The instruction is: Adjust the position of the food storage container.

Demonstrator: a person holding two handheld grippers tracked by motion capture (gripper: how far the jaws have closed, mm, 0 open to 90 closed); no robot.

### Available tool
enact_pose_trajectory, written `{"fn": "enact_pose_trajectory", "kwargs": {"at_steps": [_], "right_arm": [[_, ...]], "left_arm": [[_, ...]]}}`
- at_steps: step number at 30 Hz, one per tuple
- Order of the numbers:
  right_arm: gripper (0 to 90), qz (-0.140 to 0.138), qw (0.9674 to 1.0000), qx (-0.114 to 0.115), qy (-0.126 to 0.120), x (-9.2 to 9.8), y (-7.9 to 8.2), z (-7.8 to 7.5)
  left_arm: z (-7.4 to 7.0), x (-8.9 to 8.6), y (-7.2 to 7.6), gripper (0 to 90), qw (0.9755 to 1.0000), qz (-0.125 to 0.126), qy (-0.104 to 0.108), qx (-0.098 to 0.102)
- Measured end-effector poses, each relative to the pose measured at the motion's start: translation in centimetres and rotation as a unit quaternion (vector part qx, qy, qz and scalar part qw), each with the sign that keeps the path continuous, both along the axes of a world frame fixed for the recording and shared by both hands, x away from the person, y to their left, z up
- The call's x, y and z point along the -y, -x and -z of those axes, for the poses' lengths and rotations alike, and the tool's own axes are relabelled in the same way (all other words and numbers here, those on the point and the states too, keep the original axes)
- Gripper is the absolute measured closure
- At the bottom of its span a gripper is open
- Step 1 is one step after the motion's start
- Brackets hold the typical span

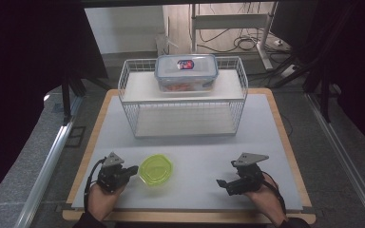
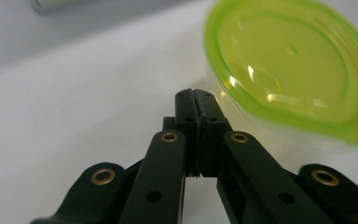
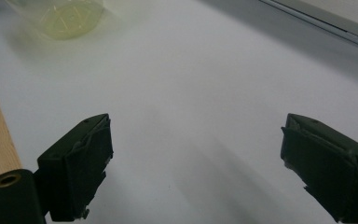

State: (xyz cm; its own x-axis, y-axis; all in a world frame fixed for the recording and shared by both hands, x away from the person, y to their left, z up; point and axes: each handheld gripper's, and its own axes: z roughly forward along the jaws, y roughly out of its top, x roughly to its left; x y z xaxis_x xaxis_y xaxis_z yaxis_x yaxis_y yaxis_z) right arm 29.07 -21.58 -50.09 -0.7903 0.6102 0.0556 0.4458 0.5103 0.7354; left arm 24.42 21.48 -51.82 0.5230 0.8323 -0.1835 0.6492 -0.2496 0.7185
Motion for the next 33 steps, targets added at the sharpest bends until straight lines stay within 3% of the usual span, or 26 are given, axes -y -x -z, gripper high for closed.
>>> {"fn": "enact_pose_trajectory", "kwargs": {"at_steps": [4, 8, 24, 33], "right_arm": [[8.7, 0.0, 1.0, -0.001, 0.001, 0.0, 0.0, 0.1], [8.8, -0.001, 1.0, -0.001, 0.001, -0.1, 0.0, 0.1], [8.8, -0.002, 1.0, -0.005, 0.005, -0.1, -0.1, 0.3], [8.8, -0.004, 0.9999, -0.008, 0.008, -0.2, -0.1, 0.5]], "left_arm": [[0.4, 0.7, 1.8, 89.0, 0.9999, 0.009, 0.005, -0.012], [0.5, 1.6, 2.3, 88.6, 0.9996, 0.023, 0.001, -0.015], [0.9, 2.7, -0.8, 88.0, 0.9995, 0.017, -0.004, -0.027], [1.5, 2.4, -2.4, 87.9, 0.9994, 0.007, -0.01, -0.032]]}}
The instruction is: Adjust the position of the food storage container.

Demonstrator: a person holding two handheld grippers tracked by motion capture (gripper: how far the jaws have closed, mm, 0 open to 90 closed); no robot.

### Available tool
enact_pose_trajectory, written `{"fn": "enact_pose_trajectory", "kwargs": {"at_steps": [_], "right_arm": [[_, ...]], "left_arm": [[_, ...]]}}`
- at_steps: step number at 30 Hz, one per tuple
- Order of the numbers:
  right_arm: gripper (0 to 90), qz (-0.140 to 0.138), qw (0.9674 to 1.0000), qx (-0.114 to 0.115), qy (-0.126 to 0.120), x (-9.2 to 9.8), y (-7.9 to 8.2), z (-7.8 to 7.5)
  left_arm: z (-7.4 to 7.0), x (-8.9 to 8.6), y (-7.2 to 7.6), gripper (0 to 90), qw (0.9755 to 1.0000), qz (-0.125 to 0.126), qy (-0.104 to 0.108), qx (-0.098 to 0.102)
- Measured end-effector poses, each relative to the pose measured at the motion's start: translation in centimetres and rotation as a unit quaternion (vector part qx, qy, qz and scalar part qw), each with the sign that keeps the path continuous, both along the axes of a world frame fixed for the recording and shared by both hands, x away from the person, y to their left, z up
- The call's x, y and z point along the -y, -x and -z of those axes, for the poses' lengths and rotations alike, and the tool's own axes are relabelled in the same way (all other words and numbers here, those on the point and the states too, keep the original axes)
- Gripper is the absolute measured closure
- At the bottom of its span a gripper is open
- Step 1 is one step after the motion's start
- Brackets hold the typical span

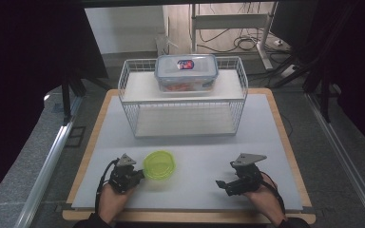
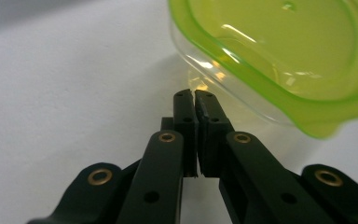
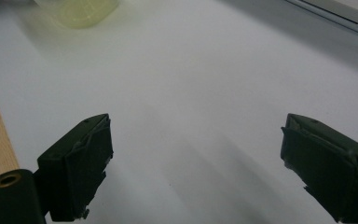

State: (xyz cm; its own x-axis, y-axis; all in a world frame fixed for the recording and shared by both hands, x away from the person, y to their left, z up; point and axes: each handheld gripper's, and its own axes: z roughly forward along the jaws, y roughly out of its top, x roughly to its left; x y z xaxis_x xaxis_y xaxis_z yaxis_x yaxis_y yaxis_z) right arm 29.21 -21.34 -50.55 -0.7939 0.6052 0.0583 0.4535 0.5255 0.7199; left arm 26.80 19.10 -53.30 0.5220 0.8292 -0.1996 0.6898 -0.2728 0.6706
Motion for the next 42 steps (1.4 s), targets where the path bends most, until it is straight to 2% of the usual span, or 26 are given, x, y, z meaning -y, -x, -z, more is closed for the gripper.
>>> {"fn": "enact_pose_trajectory", "kwargs": {"at_steps": [6, 15, 29, 37, 42], "right_arm": [[8.8, 0.001, 1.0, 0.0, 0.0, 0.0, 0.0, 0.0], [8.8, 0.001, 1.0, 0.001, -0.001, 0.1, 0.0, 0.0], [8.7, 0.002, 1.0, -0.002, -0.001, 0.1, -0.1, 0.0], [8.8, 0.005, 1.0, -0.004, -0.003, 0.2, -0.2, 0.1], [8.8, 0.006, 1.0, -0.005, -0.003, 0.3, -0.2, 0.1]], "left_arm": [[0.2, 0.2, -1.3, 87.9, 0.9999, 0.002, 0.009, -0.004], [0.4, 1.4, -2.3, 88.1, 0.9998, 0.018, 0.001, -0.004], [0.3, 4.3, -2.3, 88.2, 0.9983, 0.056, 0.006, -0.012], [0.3, 6.1, -2.2, 88.1, 0.9959, 0.09, 0.002, -0.015], [0.2, 6.7, -2.0, 88.1, 0.995, 0.099, 0.006, -0.014]]}}
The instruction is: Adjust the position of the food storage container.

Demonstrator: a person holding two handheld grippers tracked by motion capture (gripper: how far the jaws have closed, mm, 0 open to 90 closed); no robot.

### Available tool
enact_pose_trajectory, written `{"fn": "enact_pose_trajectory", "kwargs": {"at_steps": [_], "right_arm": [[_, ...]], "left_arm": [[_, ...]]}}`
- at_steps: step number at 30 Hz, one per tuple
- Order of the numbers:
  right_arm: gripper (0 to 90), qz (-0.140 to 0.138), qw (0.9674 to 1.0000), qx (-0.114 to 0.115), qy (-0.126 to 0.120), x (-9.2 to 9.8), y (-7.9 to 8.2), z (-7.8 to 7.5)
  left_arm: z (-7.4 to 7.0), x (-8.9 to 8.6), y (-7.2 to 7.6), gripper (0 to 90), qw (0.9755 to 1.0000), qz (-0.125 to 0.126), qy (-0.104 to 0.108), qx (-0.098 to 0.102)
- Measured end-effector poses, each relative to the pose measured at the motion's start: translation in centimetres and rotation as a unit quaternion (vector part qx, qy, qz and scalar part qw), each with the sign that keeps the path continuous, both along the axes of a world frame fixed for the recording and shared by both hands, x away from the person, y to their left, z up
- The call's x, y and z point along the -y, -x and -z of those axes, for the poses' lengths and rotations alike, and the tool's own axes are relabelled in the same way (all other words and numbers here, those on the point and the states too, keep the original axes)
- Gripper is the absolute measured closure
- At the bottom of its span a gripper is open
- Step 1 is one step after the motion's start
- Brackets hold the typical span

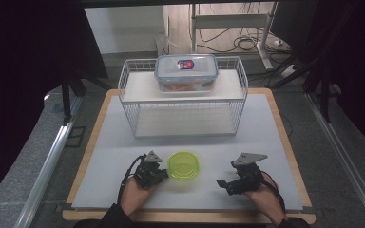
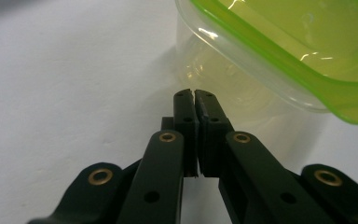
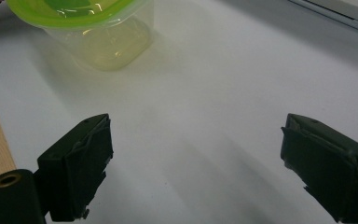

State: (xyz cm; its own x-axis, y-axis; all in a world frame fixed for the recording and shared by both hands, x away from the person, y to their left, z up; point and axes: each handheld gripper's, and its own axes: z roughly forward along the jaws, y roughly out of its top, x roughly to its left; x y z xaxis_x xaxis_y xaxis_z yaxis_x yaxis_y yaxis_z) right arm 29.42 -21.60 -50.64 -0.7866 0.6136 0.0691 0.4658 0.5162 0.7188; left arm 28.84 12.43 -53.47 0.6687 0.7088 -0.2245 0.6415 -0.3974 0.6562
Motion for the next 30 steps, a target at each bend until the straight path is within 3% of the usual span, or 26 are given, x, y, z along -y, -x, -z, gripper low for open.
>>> {"fn": "enact_pose_trajectory", "kwargs": {"at_steps": [3, 9, 15, 20, 24, 30], "right_arm": [[8.7, 0.0, 1.0, 0.0, 0.0, 0.0, 0.0, 0.0], [8.7, 0.0, 1.0, 0.0, -0.001, 0.0, 0.0, 0.0], [8.7, 0.001, 1.0, -0.001, -0.004, 0.1, 0.0, -0.1], [8.8, 0.001, 0.9999, 0.002, -0.01, 0.3, 0.0, -0.2], [8.7, 0.005, 0.9999, 0.002, -0.016, 0.4, 0.0, -0.4], [8.4, 0.007, 0.9996, -0.003, -0.029, 0.5, -0.1, -0.5]], "left_arm": [[-0.1, 0.5, 0.0, 88.1, 1.0, 0.002, 0.006, -0.003], [0.0, 2.1, -0.1, 88.1, 0.9998, 0.021, -0.004, 0.0], [-0.5, 1.7, 0.2, 85.4, 0.9997, 0.019, -0.013, 0.011], [-1.5, 0.6, 1.1, 73.0, 0.9985, 0.002, -0.028, 0.047], [-2.3, -0.6, 2.0, 59.2, 0.9955, -0.007, -0.046, 0.083], [-2.7, -2.0, 3.0, 37.7, 0.9916, -0.008, -0.058, 0.115]]}}
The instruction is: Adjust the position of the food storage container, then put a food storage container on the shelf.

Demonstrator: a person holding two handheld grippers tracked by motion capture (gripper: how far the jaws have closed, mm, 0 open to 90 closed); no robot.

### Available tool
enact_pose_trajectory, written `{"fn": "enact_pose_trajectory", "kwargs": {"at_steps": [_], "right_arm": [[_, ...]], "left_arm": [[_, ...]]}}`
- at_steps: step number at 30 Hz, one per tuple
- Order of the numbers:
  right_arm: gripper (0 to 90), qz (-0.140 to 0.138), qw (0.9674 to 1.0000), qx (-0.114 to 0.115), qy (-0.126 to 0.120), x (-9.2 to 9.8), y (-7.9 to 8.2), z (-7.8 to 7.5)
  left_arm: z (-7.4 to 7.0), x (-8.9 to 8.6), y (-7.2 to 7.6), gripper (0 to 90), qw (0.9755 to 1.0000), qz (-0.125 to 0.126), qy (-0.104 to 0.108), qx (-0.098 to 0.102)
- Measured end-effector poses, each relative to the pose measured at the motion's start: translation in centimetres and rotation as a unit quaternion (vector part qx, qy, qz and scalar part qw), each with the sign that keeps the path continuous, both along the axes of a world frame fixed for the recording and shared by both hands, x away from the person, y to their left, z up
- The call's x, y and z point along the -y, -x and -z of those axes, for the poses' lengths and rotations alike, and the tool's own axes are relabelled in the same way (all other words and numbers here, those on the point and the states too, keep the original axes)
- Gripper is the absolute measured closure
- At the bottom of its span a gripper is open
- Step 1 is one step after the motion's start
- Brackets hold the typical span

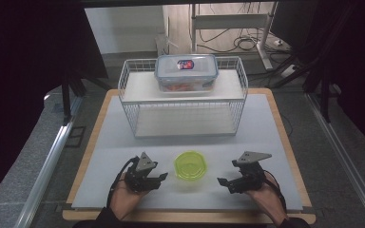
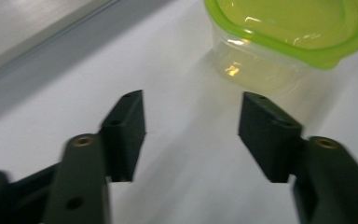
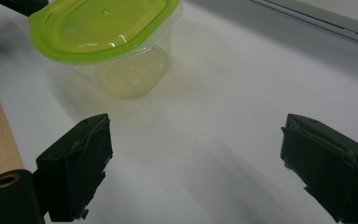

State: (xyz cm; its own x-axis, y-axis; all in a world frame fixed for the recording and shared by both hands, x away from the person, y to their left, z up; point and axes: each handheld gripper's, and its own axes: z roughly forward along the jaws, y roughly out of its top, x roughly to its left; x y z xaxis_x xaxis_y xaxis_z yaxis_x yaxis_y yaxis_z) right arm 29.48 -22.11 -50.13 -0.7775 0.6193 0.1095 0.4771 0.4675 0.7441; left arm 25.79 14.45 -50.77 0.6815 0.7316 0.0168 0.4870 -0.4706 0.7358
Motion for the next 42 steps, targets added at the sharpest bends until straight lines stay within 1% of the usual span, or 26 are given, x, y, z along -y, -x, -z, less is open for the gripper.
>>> {"fn": "enact_pose_trajectory", "kwargs": {"at_steps": [2, 6, 8, 10, 13, 16, 20, 22, 24, 25, 27, 29, 31, 32, 35, 36, 38, 39, 42], "right_arm": [[7.9, -0.002, 1.0, 0.0, -0.001, 0.0, 0.0, 0.0], [6.8, -0.005, 1.0, 0.001, -0.001, 0.0, 0.0, 0.1], [6.6, -0.004, 1.0, -0.001, -0.002, 0.0, 0.0, 0.1], [6.6, -0.004, 1.0, -0.005, -0.001, 0.0, -0.1, 0.2], [6.5, -0.004, 1.0, -0.007, -0.001, 0.0, -0.1, 0.2], [6.1, -0.004, 1.0, -0.004, 0.0, 0.0, -0.2, 0.2], [6.1, -0.002, 1.0, -0.006, -0.005, -0.2, -0.3, 0.1], [6.0, 0.004, 0.9999, -0.011, -0.008, -0.3, -0.3, 0.0], [2.9, 0.007, 0.9999, -0.01, -0.004, -0.5, -0.3, -0.2], [1.8, 0.006, 0.9999, -0.01, -0.007, -0.5, -0.4, -0.2], [1.9, 0.01, 0.9996, -0.022, -0.016, -0.7, -0.6, -0.5], [2.3, 0.004, 0.9988, -0.04, -0.029, -0.9, -0.9, -0.8], [5.4, -0.002, 0.9975, -0.056, -0.043, -1.1, -1.2, -0.9], [8.3, 0.004, 0.9966, -0.065, -0.05, -1.3, -1.4, -1.1], [17.5, 0.016, 0.9945, -0.083, -0.061, -1.5, -2.1, -1.2], [23.0, 0.019, 0.9934, -0.091, -0.067, -1.6, -2.4, -1.1], [30.3, 0.018, 0.9892, -0.117, -0.087, -1.8, -3.0, -1.1], [32.7, 0.018, 0.9874, -0.125, -0.096, -2.0, -3.2, -1.1], [41.0, 0.016, 0.9845, -0.137, -0.109, -2.7, -3.9, -1.3]], "left_arm": [[0.0, -0.3, 0.4, 30.7, 1.0, 0.003, -0.001, 0.004], [0.2, -1.2, 1.3, 18.1, 0.9999, 0.009, 0.013, 0.005], [0.3, -1.7, 1.9, 12.4, 0.9998, 0.004, 0.018, 0.006], [0.3, -2.1, 2.3, 6.4, 0.9998, 0.001, 0.015, 0.009], [0.5, -2.5, 2.7, 3.7, 0.9997, -0.006, 0.02, 0.014], [0.7, -2.9, 2.9, 2.1, 0.9993, -0.008, 0.033, 0.016], [0.9, -3.2, 3.2, 1.8, 0.9992, -0.01, 0.031, 0.024], [1.0, -3.3, 3.2, 1.8, 0.9992, -0.011, 0.028, 0.027], [1.0, -3.2, 3.2, 1.9, 0.9992, -0.012, 0.024, 0.029], [1.1, -3.2, 3.2, 1.9, 0.9992, -0.012, 0.023, 0.03], [1.1, -3.1, 3.2, 1.9, 0.9993, -0.01, 0.02, 0.03], [1.2, -3.1, 3.2, 1.9, 0.9994, -0.009, 0.018, 0.028], [1.3, -3.0, 3.1, 2.1, 0.9996, -0.004, 0.015, 0.025], [1.4, -2.9, 3.1, 2.2, 0.9996, -0.004, 0.014, 0.023], [1.5, -2.8, 3.1, 2.4, 0.9997, -0.001, 0.009, 0.02], [1.6, -2.8, 3.1, 2.5, 0.9998, -0.001, 0.009, 0.02], [1.6, -2.7, 3.1, 2.7, 0.9998, -0.001, 0.01, 0.019], [1.6, -2.8, 3.1, 2.8, 0.9998, -0.001, 0.01, 0.019], [1.6, -2.8, 3.0, 2.9, 0.9998, -0.001, 0.009, 0.017]]}}
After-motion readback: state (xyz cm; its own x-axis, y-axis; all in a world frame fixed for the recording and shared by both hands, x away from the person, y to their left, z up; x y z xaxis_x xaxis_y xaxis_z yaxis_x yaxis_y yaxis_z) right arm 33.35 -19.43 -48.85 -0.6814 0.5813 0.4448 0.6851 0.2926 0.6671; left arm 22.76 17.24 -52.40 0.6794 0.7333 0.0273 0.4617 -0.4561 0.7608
